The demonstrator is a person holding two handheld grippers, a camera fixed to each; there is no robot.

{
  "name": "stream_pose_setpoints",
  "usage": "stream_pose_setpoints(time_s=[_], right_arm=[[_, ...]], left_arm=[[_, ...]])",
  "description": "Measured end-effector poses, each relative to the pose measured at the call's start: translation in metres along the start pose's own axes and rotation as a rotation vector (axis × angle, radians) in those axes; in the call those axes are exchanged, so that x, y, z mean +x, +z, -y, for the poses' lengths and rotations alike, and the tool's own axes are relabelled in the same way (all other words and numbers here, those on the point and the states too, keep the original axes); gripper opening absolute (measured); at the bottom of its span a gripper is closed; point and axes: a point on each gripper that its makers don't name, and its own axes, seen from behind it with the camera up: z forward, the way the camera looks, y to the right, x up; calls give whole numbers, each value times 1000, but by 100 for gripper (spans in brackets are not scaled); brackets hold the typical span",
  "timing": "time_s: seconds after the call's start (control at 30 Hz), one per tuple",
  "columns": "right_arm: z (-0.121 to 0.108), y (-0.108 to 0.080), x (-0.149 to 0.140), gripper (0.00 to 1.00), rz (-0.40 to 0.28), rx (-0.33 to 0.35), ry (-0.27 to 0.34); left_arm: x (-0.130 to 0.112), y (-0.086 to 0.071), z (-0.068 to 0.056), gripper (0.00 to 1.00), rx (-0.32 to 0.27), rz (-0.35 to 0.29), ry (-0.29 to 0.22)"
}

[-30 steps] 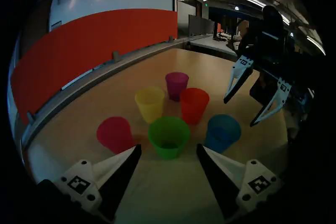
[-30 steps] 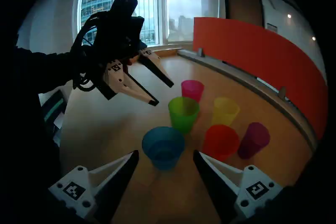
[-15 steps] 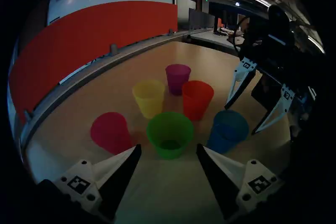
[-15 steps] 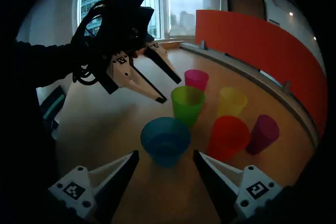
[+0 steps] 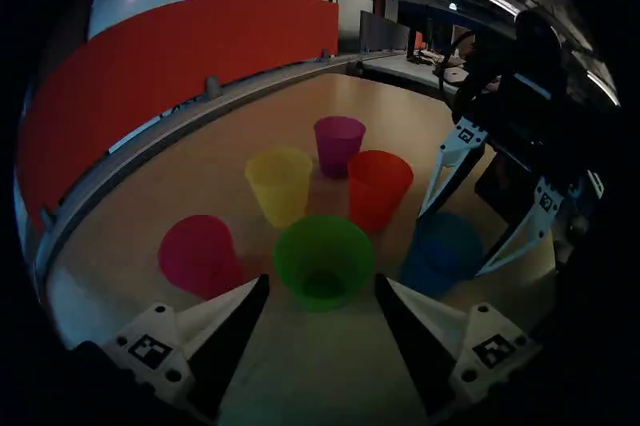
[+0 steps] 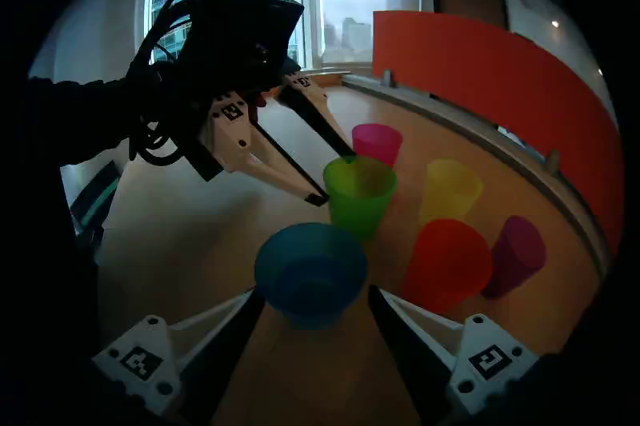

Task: Pour water

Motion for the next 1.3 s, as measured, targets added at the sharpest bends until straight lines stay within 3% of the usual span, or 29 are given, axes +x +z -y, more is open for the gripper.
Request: stream_pose_setpoints(time_s=[0.53,0.97,1.3], right_arm=[[-1,13,6,100,-1,6,-6],[0,13,8,100,-7,4,-15],[1,12,8,100,-10,4,-18]], left_arm=[[7,20,-1,98,-8,12,-2],[7,25,-1,98,-2,16,-11],[7,27,-2,88,3,10,-7]])
